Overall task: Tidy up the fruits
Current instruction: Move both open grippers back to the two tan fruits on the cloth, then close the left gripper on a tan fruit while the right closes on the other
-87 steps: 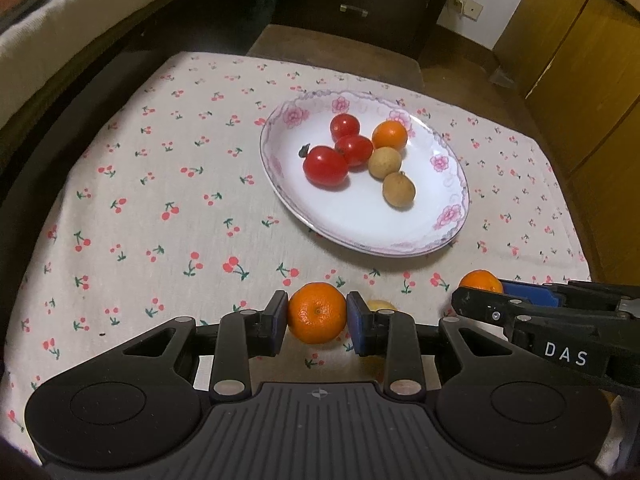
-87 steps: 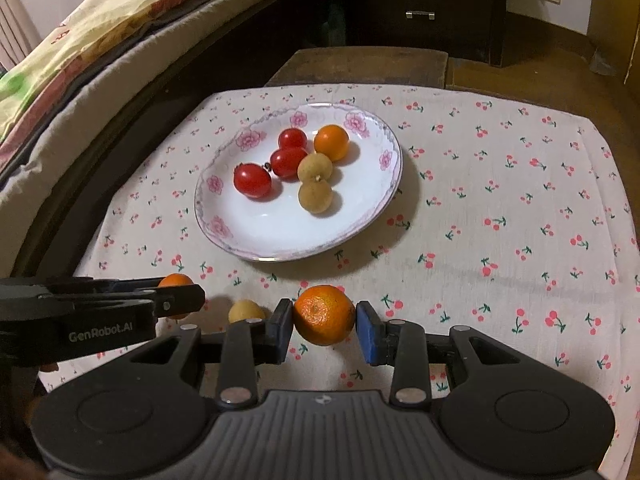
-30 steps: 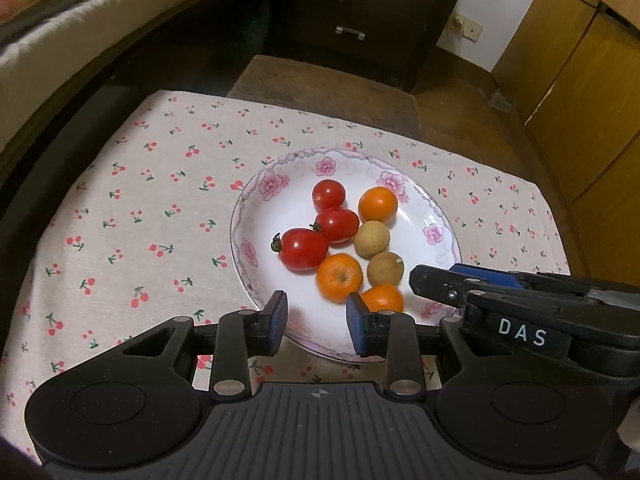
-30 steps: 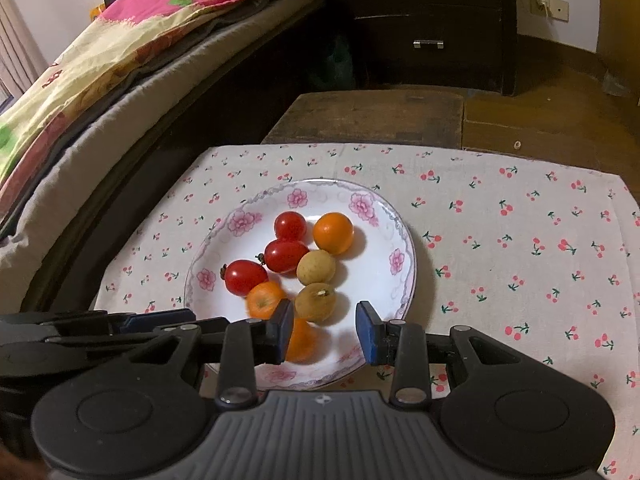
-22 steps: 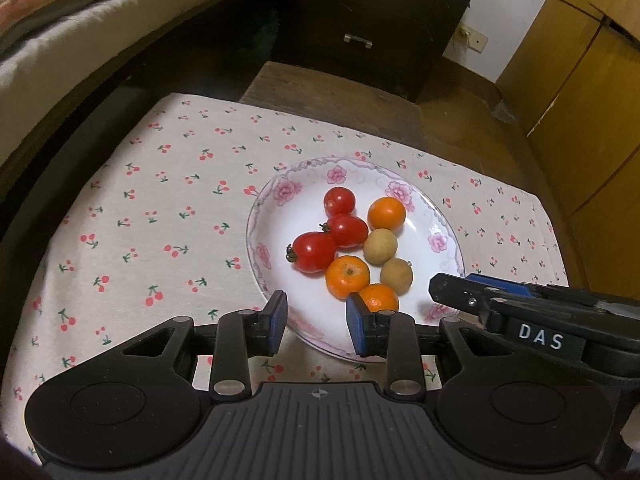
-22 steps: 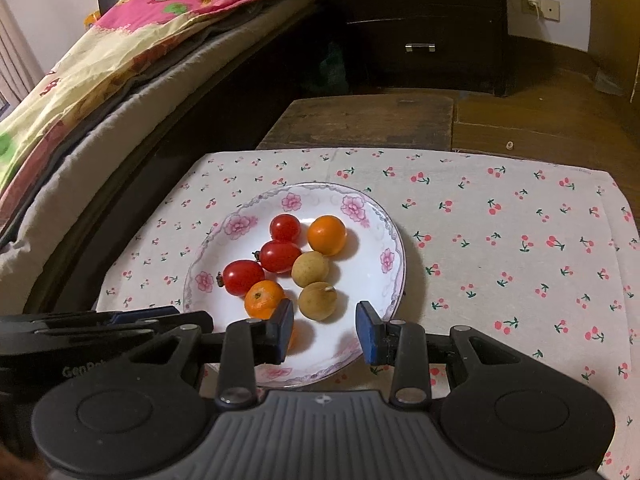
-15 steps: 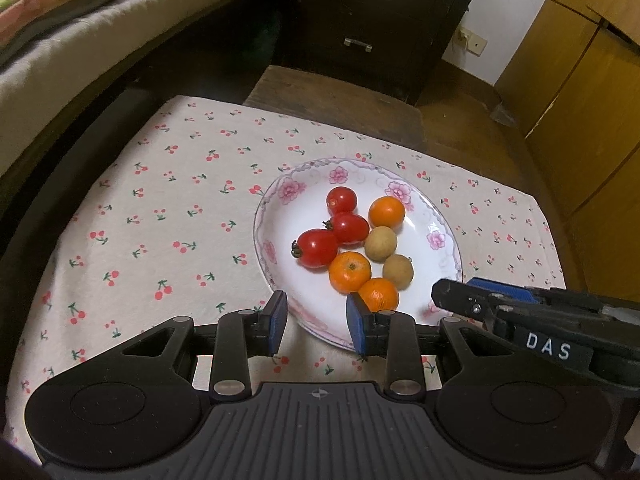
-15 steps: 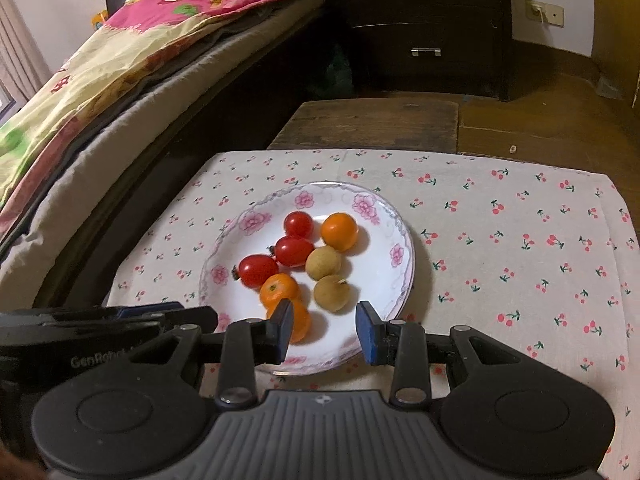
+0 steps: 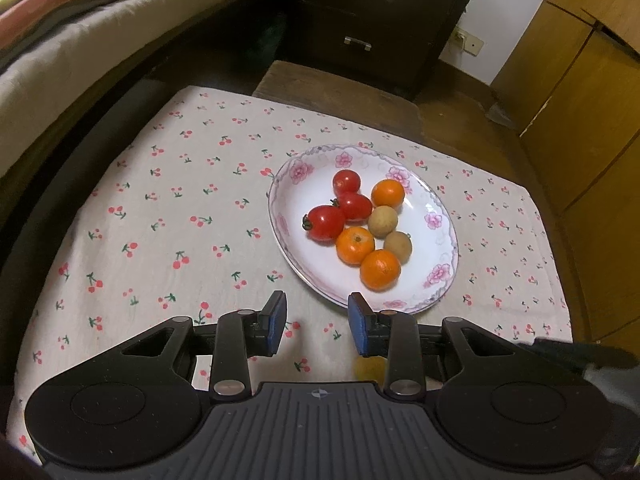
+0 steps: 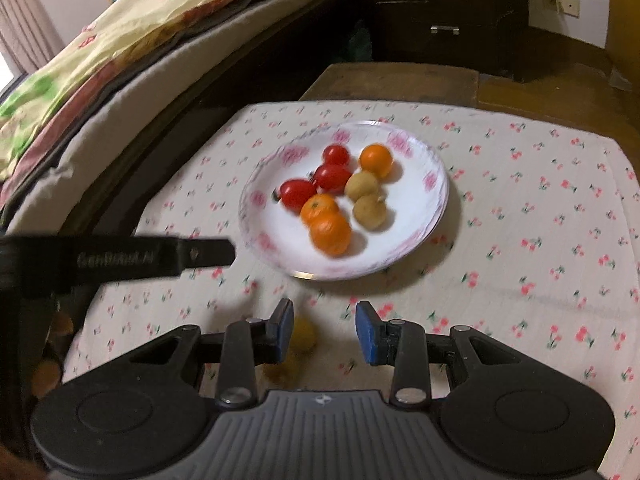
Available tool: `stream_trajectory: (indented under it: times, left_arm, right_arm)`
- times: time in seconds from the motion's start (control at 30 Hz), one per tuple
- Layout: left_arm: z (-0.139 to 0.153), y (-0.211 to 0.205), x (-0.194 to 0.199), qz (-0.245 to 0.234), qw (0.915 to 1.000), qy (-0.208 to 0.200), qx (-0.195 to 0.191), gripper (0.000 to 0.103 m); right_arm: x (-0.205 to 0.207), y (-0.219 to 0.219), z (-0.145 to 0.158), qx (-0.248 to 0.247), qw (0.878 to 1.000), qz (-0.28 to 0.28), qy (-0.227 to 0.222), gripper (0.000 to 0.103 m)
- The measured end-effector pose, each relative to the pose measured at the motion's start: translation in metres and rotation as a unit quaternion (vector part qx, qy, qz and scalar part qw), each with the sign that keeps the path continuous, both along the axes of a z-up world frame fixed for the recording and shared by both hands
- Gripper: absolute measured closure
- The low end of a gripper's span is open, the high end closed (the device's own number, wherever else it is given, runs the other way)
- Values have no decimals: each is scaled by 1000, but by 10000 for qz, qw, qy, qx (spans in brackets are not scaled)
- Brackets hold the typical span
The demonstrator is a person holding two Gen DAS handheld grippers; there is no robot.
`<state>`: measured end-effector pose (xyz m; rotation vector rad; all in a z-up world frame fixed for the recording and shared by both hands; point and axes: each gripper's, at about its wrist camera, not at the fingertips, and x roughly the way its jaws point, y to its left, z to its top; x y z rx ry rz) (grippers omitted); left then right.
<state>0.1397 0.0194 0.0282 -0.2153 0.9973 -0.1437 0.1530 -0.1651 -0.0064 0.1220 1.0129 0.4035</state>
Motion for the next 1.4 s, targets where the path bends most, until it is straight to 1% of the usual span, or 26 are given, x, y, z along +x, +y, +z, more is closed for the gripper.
stream_trajectory:
  times: [0.17, 0.4, 0.57, 0.63, 0.73, 0.9, 1.1, 1.23, 1.4]
  left_arm:
    - [1, 0, -3, -33, 10000, 9, -39, 60]
    - [-2, -3, -3, -95, 9999, 49, -48, 58]
    - [-3, -2, -3, -105, 9999, 58, -58, 56]
    - [-3, -2, -3, -110, 9999, 72, -59, 56]
    - [-5, -2, -2, -114, 9999, 100, -72, 55]
    - [-7, -5, -3, -175, 9997, 140, -82, 55]
    - [-13, -15, -4, -318, 9991, 254, -128, 54]
    - [-21, -29, -6, -505, 9981, 344, -75, 54]
    - [-31, -43, -7, -643, 9969, 460, 40, 54]
  right_arm:
    - [-10, 11, -4, -39, 9998, 160, 93, 67]
    - [-20, 32, -18, -134, 9989, 395, 213, 67]
    - [-24, 44, -25, -317, 9983, 494, 60, 67]
    - [-24, 44, -30, -355, 9980, 505, 103, 68]
    - [-27, 41, -34, -424, 9979, 490, 73, 76]
    - [-29, 25, -34, -353, 9985, 403, 144, 76]
    - [-34, -2, -33, -286, 9993, 159, 196, 76]
    - [-34, -18, -32, -203, 9996, -37, 216, 76]
    - [-33, -28, -32, -141, 9995, -141, 250, 76]
